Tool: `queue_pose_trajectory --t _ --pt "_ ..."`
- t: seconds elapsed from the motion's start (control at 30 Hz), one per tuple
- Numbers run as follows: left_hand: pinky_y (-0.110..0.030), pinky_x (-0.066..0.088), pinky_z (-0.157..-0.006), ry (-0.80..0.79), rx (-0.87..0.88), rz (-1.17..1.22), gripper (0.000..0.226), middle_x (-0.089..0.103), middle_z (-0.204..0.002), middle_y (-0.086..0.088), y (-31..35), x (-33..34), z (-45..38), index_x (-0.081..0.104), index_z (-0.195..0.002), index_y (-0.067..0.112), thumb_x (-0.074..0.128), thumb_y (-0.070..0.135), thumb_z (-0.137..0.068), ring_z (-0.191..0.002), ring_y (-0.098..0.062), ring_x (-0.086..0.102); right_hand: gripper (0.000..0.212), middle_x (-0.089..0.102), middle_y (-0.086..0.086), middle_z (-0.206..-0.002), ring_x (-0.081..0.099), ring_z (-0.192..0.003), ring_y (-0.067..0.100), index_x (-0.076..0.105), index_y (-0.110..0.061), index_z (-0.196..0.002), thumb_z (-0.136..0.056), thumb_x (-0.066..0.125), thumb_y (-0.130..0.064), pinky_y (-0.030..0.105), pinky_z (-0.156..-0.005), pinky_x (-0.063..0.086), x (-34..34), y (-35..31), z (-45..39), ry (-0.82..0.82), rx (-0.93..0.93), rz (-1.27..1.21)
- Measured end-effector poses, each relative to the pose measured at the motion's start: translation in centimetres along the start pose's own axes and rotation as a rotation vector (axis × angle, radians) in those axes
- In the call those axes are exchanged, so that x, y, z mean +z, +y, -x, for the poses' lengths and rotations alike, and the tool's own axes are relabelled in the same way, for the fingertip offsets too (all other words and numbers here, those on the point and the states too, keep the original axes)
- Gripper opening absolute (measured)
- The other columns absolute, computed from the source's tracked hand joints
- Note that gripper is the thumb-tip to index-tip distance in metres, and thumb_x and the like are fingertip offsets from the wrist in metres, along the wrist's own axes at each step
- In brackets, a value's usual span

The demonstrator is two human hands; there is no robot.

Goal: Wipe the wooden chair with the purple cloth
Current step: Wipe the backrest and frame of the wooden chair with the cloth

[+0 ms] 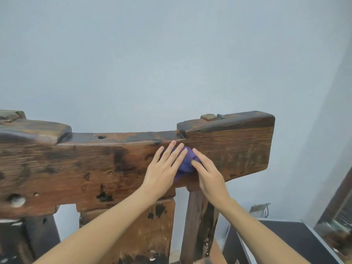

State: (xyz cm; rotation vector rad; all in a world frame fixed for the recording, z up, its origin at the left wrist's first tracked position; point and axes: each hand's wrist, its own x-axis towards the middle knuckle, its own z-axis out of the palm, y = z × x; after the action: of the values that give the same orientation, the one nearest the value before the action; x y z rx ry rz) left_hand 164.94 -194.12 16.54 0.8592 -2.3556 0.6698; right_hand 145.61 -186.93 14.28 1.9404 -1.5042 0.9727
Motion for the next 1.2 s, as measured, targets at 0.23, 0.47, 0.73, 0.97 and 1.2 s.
queue_pose_trajectory --t 0.23,0.47,0.73,0.97,1.2 --pt "-0.044 0.043 -0.108 0.073 0.074 0.486 0.049 0.06 -0.139 -0.003 1.4 -1.9 3.2 0.056 -0.141 0.017 0.061 0.015 -0.093 -0.129 -0.025 0.053 0.035 0.052 -0.001 -0.151 0.052 -0.135 0.017 0.062 -0.015 -0.13 -0.095 0.065 -0.013 0.03 -0.112 0.045 -3.8 -1.8 4.9 -0.094 0.15 -0.208" --pt "-0.021 0.05 -0.082 -0.134 -0.224 1.232 0.021 0.071 -0.105 0.02 5.6 -6.3 5.1 0.069 -0.109 0.033 0.05 0.032 -0.101 -0.097 0.001 0.065 0.018 0.069 -0.03 -0.11 0.067 -0.102 -0.001 0.06 -0.051 -0.114 -0.095 0.059 -0.051 0.01 -0.075 0.051 -9.8 -9.6 9.1 0.038 0.526 -0.44" --pt "-0.032 0.054 -0.068 -0.356 -0.211 1.48 0.028 0.074 -0.084 0.001 13.8 -9.0 7.5 0.072 -0.091 0.021 0.056 0.042 -0.1 -0.078 -0.016 0.068 0.044 0.076 -0.009 -0.09 0.072 -0.088 0.01 0.074 -0.03 -0.093 -0.107 0.037 -0.05 0.027 -0.074 0.059 -16.7 -11.9 15.4 0.156 1.03 -0.509" --pt "-0.021 0.058 -0.064 -0.62 -0.146 1.628 0.022 0.076 -0.086 0.008 24.8 -10.4 8.2 0.073 -0.1 0.027 0.065 0.046 -0.094 -0.079 -0.01 0.073 0.055 0.08 -0.003 -0.103 0.077 -0.092 0.011 0.08 -0.027 -0.098 -0.104 0.036 -0.059 0.03 -0.077 0.062 -25.4 -10.7 24.2 0.312 1.382 -0.684" --pt "-0.034 0.051 -0.069 -0.841 -0.182 1.622 0.03 0.074 -0.086 -0.019 38.9 -10.0 6.3 0.07 -0.093 0.001 0.071 0.031 -0.091 -0.073 -0.019 0.065 0.062 0.072 0.012 -0.125 0.071 -0.114 0.033 0.059 -0.032 -0.137 -0.081 0.084 -0.029 0.043 -0.092 0.059 -33.9 -7.0 34.6 0.247 1.406 -1.046"
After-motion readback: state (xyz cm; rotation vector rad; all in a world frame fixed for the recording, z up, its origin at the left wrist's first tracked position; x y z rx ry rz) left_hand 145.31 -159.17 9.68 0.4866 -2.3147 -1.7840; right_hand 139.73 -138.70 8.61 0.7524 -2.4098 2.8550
